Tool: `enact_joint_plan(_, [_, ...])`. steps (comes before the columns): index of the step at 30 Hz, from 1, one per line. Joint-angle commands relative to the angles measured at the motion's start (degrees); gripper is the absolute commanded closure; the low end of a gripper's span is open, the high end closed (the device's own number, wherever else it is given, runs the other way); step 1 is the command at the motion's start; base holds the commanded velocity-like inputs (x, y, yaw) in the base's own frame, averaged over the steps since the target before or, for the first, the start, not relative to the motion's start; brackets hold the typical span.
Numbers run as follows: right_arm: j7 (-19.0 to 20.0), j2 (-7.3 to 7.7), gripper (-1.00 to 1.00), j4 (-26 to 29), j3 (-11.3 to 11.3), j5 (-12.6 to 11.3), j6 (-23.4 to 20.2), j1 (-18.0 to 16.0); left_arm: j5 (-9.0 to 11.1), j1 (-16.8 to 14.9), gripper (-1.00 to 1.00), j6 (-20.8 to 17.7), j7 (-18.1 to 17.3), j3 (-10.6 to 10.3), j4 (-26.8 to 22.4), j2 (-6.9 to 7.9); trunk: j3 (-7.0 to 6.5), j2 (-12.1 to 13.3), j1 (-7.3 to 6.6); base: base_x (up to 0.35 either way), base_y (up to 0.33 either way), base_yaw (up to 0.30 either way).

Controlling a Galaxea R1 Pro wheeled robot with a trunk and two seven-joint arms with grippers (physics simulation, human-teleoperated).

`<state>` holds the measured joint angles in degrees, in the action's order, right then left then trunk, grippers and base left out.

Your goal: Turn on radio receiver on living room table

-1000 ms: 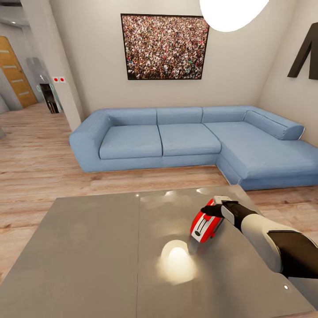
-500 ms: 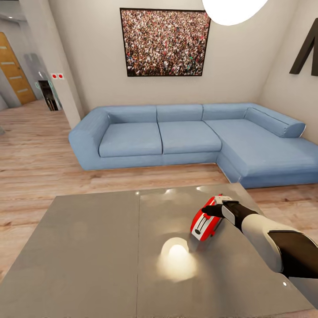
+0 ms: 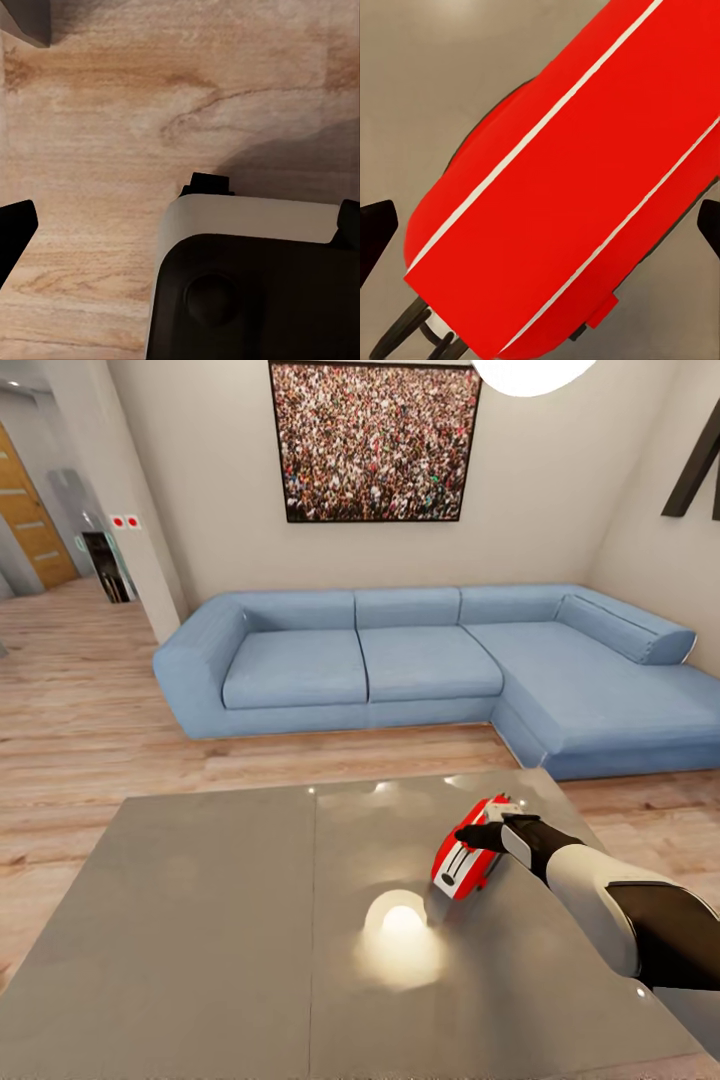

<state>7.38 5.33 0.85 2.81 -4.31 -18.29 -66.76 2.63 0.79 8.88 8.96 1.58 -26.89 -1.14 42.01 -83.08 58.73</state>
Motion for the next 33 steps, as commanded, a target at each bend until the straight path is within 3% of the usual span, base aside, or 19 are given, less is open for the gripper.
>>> enact_joint_plan(1, [0.0, -0.01, -1.00, 0.0, 0.0, 0.0, 0.0, 0.0, 0.0, 0.0, -1.00, 0.0, 0.0, 0.0, 0.0, 0.00, 0.05, 0.0, 0.00, 0.000, 0.000, 0.000])
enact_joint_plan(21, [0.0, 0.03, -1.00, -0.1, 0.0, 0.0, 1.1, 0.0, 0.0, 0.0, -1.00, 0.0, 0.0, 0.0, 0.0, 0.00, 0.54, 0.0, 0.00, 0.000, 0.000, 0.000])
enact_joint_plan(22, [0.0, 0.03, 1.00, -0.6, 0.0, 0.0, 2.4, 0.0, 0.0, 0.0, -1.00, 0.0, 0.0, 0.0, 0.0, 0.00, 0.54, 0.0, 0.00, 0.000, 0.000, 0.000])
enact_joint_plan(26, [-0.1, 0.00, 1.00, -1.8, 0.0, 0.1, 4.8, 0.0, 0.0, 0.0, -1.00, 0.0, 0.0, 0.0, 0.0, 0.00, 0.54, 0.0, 0.00, 0.000, 0.000, 0.000])
enact_joint_plan(33, [-0.6, 0.03, 1.00, -2.1, 0.0, 0.0, 5.2, 0.0, 0.0, 0.0, -1.00, 0.0, 0.0, 0.0, 0.0, 0.00, 0.54, 0.0, 0.00, 0.000, 0.000, 0.000])
